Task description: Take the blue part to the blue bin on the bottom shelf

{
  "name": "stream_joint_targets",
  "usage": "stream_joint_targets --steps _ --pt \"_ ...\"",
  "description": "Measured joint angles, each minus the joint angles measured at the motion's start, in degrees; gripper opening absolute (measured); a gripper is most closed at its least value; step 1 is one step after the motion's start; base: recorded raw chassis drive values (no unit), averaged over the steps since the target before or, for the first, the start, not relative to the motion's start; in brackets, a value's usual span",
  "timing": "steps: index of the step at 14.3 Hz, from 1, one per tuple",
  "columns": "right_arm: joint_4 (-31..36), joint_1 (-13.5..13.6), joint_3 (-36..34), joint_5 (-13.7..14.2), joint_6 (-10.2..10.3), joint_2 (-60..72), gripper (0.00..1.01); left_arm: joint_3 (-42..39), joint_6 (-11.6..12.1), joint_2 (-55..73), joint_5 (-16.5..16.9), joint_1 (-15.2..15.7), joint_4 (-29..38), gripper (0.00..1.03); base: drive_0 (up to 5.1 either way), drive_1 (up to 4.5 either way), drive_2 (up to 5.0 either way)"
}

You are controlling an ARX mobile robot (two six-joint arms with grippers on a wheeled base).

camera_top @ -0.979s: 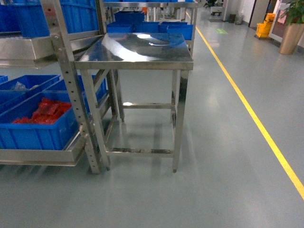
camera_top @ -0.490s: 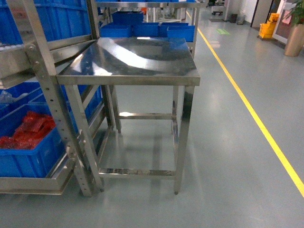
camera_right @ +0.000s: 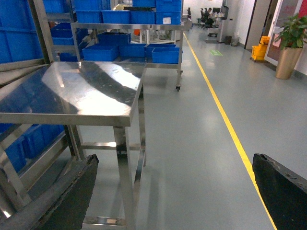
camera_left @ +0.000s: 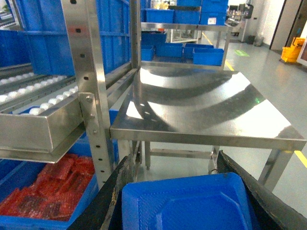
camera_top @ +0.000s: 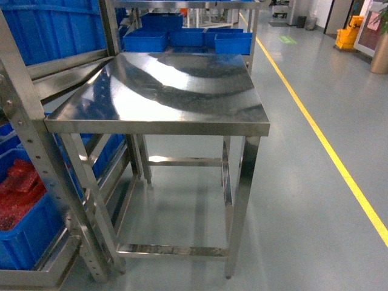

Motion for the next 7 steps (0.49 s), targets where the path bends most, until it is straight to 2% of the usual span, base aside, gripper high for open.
stream_joint_targets --steps 2,3,7 --pt "0.2 0.0 0.0 0.0 0.0 0.0 0.98 0.0 0.0 -0.3 0.0 0.0 0.2 0.44 0.0 0.0 0.0" --pt "0.2 0.0 0.0 0.0 0.0 0.0 0.98 0.0 0.0 -0.4 0.0 0.0 0.3 0.44 -2.5 1.43 1.4" --pt "0.2 0.0 0.0 0.0 0.0 0.0 0.98 0.0 0.0 -0.4 0.2 -0.1 0.3 0.44 -4.1 2.54 2.5"
